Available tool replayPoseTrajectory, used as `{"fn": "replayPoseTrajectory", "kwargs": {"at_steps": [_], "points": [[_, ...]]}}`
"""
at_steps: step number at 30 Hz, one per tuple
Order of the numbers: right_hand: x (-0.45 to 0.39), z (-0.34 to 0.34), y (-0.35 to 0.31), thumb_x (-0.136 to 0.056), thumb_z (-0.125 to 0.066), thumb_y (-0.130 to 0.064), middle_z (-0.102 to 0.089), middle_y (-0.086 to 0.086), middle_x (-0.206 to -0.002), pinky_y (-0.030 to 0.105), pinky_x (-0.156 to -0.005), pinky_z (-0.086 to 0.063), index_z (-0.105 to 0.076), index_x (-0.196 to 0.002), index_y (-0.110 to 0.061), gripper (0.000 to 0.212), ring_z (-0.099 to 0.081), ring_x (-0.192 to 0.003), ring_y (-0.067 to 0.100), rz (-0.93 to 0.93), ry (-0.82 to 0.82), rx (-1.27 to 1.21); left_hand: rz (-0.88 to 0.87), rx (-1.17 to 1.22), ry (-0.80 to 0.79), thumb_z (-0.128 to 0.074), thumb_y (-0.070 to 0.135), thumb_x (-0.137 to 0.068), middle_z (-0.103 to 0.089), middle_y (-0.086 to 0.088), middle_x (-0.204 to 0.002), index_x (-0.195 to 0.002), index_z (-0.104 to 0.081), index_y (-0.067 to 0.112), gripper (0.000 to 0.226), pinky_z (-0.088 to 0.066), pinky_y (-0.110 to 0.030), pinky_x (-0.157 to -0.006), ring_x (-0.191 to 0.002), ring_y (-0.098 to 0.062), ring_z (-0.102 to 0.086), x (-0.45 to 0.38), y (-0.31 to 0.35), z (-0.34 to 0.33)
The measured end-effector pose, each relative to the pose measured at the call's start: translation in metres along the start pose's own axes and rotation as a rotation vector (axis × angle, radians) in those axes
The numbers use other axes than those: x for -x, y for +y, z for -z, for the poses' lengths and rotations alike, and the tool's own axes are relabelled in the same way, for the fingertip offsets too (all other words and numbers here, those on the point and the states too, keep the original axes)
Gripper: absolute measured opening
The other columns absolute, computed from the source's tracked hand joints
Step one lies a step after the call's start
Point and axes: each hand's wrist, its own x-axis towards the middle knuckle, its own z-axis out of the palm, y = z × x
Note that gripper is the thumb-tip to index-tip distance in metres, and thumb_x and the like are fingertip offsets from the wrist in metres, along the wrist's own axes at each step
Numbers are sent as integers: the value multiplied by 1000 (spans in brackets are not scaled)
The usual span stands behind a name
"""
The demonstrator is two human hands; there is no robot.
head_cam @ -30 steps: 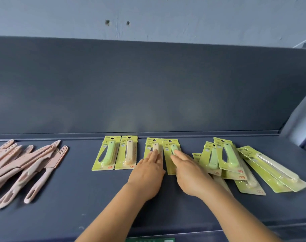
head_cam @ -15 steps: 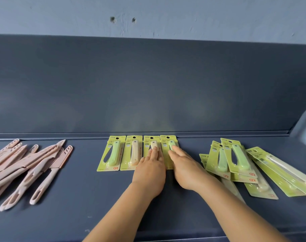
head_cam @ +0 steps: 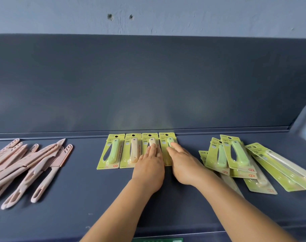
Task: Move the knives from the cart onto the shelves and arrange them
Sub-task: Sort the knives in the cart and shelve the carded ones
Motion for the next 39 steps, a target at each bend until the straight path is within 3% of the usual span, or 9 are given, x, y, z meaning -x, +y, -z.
{"fn": "replayPoseTrajectory", "kwargs": {"at_steps": [3,6,9,14,19,23,26,32,39], "points": [[1,0,1,-92,-36,1,4,-13,-160,35,-111,-29,-14,-152,-22,68,-9,-146,15,7,5,-30,5,14,12,-31,14,-99,1,-7,-158,-150,-8,7,57,-22,-34,-114,-145,-25,-13,2,1,2],[10,5,5,-95,-34,-3,5,-12,-160,32,-115,-20,-5,-153,-25,69,-3,-147,13,32,60,-52,16,48,78,-28,17,-100,10,-5,-159,-151,8,11,62,-12,-32,-116,-147,-21,3,8,7,6],[25,19,18,-97,-36,-11,-5,-6,-160,29,-116,-14,-8,-153,-19,63,-6,-147,16,56,136,12,-84,89,114,-29,25,-102,5,-2,-160,-151,7,14,62,-10,-29,-116,-147,-19,1,14,28,15],[51,32,66,-99,-34,-26,-11,-3,-159,38,-118,-9,-16,-151,-19,55,-5,-147,17,-83,102,176,-295,168,42,-29,28,-102,-5,-1,-160,-152,0,15,59,-10,-30,-119,-147,-17,-4,19,82,11],[69,33,106,-99,-29,-27,-6,-6,-160,40,-119,-2,-16,-151,-27,54,-4,-147,13,-110,64,171,-342,143,-105,-32,48,-98,-1,2,-160,-152,2,18,71,-9,-32,-118,-147,-17,-5,23,120,-3],[73,37,119,-98,-32,-27,-15,-3,-157,39,-119,-6,-24,-147,-33,50,-16,-144,19,-107,104,131,-306,22,-125,-26,48,-100,-4,-1,-160,-152,-2,20,64,-11,-35,-116,-144,-21,-14,23,127,3],[71,42,124,-98,-34,-21,-25,-5,-152,38,-114,-16,-32,-142,-34,46,-26,-138,23,-104,98,109,-264,-16,-98,-24,42,-101,-4,0,-160,-151,-1,19,60,-7,-38,-117,-145,-20,-10,23,130,4],[59,50,124,-94,-34,-7,-35,-15,-145,31,-107,-25,-40,-134,-33,48,-34,-129,18,-141,108,61,-264,25,-179,-28,67,-91,-3,0,-160,-152,4,17,85,-4,-42,-119,-147,-17,0,18,140,-7],[49,48,124,-94,-38,-5,-39,-10,-140,26,-86,-32,-42,-129,-27,42,-42,-119,21,-199,73,102,-181,-128,-179,-26,59,-95,-5,-6,-160,-151,-4,9,78,-2,-46,-116,-147,-21,0,-8,108,3]]}}
